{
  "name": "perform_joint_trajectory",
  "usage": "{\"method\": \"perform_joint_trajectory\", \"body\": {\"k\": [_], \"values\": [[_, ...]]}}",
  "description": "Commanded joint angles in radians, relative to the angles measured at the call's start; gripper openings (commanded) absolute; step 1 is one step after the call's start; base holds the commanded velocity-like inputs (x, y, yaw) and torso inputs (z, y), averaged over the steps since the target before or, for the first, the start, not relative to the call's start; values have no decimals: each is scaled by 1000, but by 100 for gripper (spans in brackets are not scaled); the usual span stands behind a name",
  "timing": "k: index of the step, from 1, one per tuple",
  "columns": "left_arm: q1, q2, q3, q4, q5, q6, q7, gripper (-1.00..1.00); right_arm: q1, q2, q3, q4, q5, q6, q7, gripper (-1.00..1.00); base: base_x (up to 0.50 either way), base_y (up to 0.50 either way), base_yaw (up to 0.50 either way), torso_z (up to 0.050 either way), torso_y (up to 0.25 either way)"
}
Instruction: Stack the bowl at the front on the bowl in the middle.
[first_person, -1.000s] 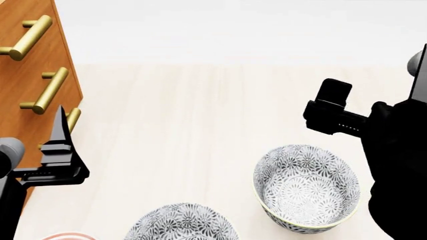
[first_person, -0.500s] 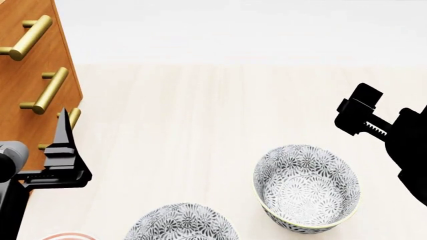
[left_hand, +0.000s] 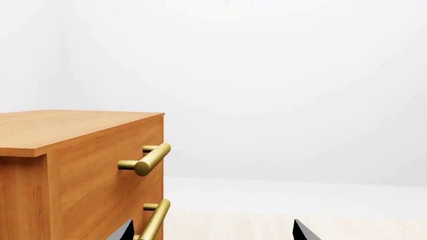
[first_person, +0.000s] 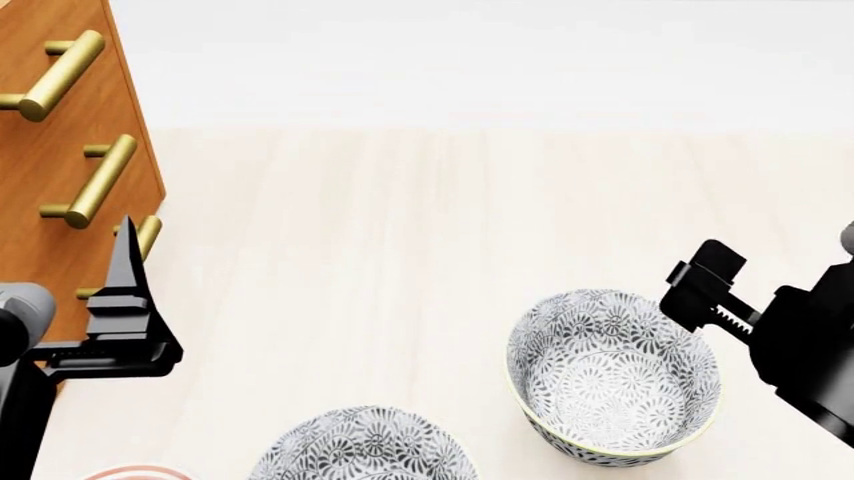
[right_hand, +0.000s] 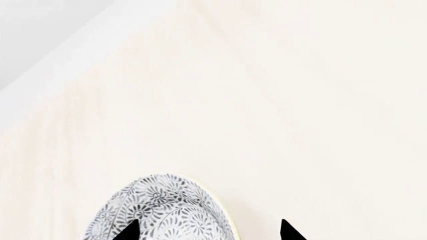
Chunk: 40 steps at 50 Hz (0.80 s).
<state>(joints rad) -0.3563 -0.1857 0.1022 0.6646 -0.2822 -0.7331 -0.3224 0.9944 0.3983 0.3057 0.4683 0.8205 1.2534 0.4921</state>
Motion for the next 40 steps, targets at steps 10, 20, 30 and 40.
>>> {"method": "perform_joint_trajectory", "body": {"k": [10,20,30,40], "values": [[-6,-16,7,2,-11,-2,-9,100,4,-1,-96,260,-70,-118,-153,100,0,0,0,0,0],[-6,-21,5,-7,-15,4,-12,100,14,-6,-118,331,-90,-158,-193,100,0,0,0,0,0],[-7,-25,5,-18,-19,12,-16,100,27,-7,-141,393,-106,-186,-233,100,0,0,0,0,1],[-10,-28,3,-18,-28,10,-22,100,19,-8,-136,360,-90,-160,-227,-100,0,0,0,0,0]]}}
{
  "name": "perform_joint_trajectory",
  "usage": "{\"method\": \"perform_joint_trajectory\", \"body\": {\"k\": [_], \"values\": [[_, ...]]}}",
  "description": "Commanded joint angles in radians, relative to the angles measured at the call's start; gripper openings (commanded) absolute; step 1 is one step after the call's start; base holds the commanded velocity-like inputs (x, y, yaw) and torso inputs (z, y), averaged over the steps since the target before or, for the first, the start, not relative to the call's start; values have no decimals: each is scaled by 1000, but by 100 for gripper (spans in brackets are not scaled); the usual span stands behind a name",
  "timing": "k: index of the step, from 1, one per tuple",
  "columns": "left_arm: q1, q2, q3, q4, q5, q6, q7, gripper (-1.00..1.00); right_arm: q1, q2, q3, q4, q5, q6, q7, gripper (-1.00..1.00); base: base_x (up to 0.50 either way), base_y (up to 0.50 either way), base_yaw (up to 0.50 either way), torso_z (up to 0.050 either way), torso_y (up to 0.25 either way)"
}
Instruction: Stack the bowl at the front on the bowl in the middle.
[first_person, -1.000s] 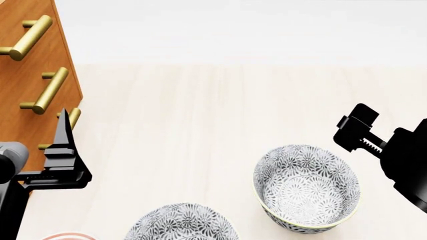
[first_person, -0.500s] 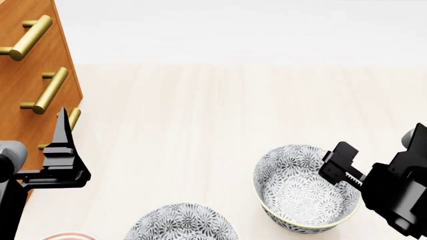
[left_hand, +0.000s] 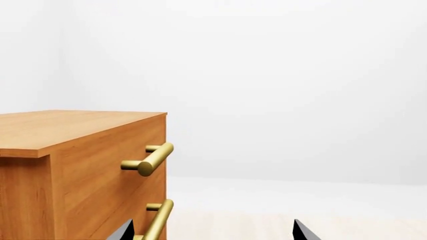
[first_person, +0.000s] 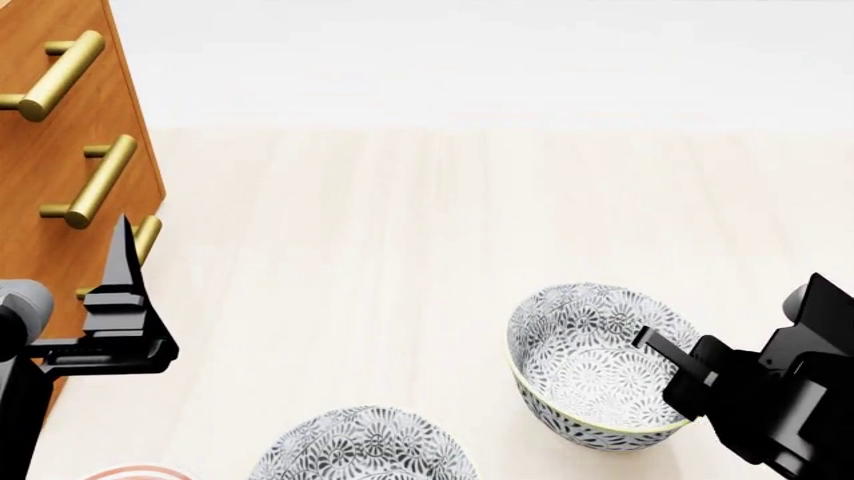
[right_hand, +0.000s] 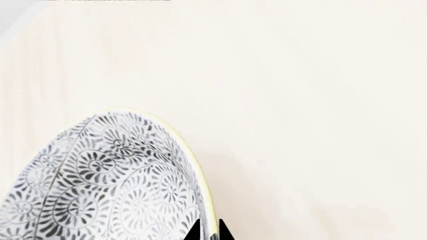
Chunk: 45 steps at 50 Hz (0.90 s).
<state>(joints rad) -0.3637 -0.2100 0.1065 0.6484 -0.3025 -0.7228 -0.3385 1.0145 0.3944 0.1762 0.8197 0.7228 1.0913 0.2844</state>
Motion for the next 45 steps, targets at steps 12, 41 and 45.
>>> {"method": "perform_joint_trajectory", "body": {"k": [12,41,45], "values": [[-5,-6,5,-4,-10,4,-13,100,4,-3,-4,-51,24,49,10,-100,0,0,0,0,0],[-36,-19,9,-20,-25,-1,-24,100,6,62,25,-595,1166,442,1016,-100,0,0,0,0,0],[-41,-20,10,-25,-26,0,-25,100,49,104,-52,-616,1363,382,1159,-100,0,0,0,0,0]]}}
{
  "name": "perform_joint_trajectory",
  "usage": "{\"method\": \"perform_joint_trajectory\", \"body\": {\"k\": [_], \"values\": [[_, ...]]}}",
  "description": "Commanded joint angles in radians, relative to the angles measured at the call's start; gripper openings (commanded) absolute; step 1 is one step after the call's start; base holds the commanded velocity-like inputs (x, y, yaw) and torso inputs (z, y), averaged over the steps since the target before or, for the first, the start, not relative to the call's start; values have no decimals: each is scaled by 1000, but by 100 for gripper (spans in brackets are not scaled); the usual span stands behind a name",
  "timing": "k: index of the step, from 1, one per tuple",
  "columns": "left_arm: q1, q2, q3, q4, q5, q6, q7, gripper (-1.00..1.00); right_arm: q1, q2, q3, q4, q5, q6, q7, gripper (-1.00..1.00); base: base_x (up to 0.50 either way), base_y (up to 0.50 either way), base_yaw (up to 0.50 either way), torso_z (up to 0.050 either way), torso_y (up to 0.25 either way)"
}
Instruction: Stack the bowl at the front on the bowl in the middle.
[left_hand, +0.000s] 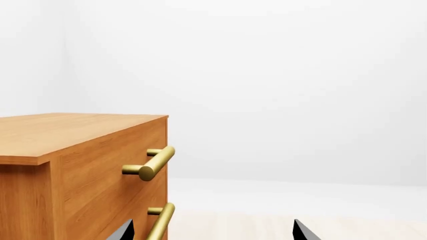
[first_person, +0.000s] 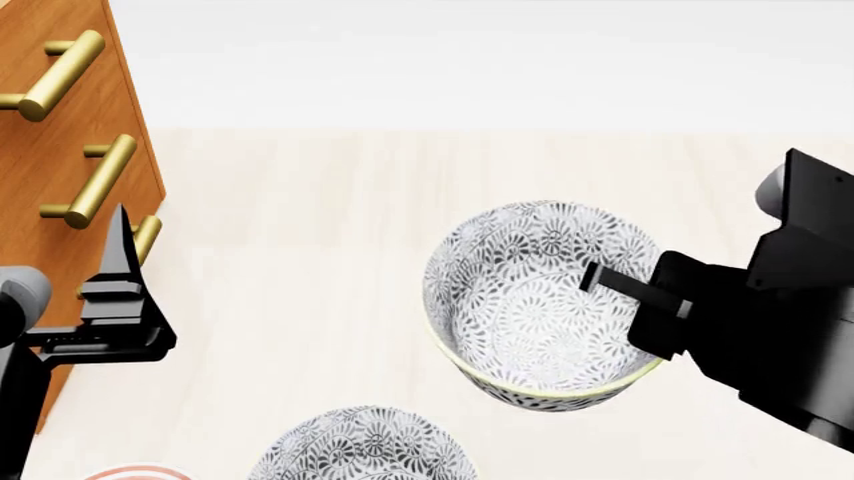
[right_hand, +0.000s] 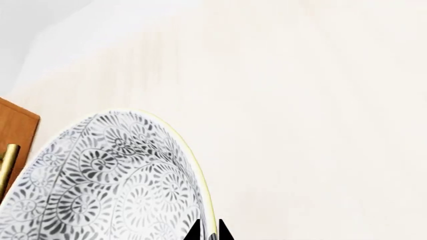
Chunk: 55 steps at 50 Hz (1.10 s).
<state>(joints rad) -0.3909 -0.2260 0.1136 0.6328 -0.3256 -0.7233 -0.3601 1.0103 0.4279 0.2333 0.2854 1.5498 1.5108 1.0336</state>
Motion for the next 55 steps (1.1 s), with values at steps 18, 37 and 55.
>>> {"method": "perform_joint_trajectory", "body": {"k": [18,37,55], "values": [[-33,-8,-3,-20,-17,2,-10,100,108,237,-460,-384,903,-347,519,-100,0,0,0,0,0],[-60,-9,-10,3,-41,-28,-27,100,10,229,-551,-541,894,-381,440,-100,0,0,0,0,1],[-62,-13,-9,0,-50,-24,-36,100,-65,188,-561,-523,784,-329,322,-100,0,0,0,0,0]]}}
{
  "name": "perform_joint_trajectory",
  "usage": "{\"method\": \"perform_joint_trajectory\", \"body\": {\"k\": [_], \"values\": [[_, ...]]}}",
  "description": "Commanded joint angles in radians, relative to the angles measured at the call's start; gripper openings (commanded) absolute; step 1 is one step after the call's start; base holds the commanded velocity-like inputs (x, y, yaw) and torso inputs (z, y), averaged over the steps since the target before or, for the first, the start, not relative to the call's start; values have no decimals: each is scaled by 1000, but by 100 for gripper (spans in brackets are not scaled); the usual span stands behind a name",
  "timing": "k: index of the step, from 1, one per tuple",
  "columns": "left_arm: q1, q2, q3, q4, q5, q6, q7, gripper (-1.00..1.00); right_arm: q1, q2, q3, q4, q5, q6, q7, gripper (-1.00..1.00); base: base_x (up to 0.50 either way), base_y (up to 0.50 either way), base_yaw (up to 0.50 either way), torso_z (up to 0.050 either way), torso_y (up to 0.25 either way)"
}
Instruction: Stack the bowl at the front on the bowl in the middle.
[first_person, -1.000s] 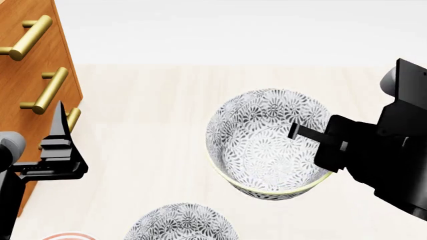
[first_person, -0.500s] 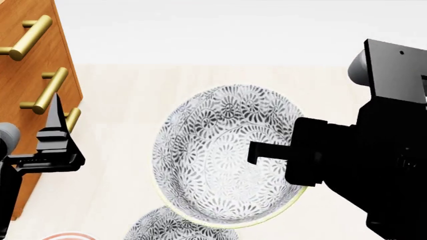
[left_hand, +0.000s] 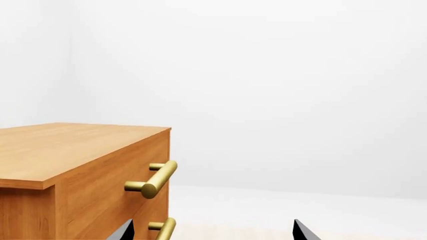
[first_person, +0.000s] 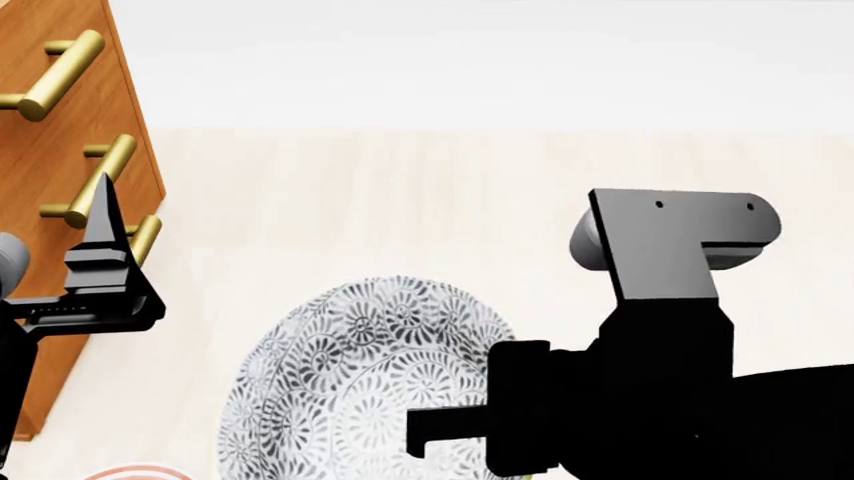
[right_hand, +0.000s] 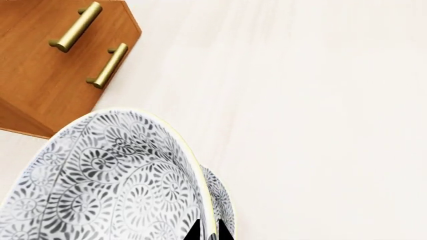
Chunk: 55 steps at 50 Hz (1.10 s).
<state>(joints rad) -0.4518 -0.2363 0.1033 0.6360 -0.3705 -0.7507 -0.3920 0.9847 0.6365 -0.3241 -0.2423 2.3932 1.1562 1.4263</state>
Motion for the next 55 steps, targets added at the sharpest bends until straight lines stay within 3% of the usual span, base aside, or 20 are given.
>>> {"method": "perform_joint_trajectory", "body": {"k": [1,47,55], "values": [[0,-3,1,-2,-6,3,-4,100,-42,-21,-2,7,-68,28,-77,-100,0,0,0,0,10],[21,-26,15,1,-19,20,-18,100,-152,-138,12,254,-595,129,-585,-100,0,0,0,0,0],[23,-29,17,-2,-21,24,-21,100,-158,-137,-2,272,-618,126,-605,-100,0,0,0,0,0]]}}
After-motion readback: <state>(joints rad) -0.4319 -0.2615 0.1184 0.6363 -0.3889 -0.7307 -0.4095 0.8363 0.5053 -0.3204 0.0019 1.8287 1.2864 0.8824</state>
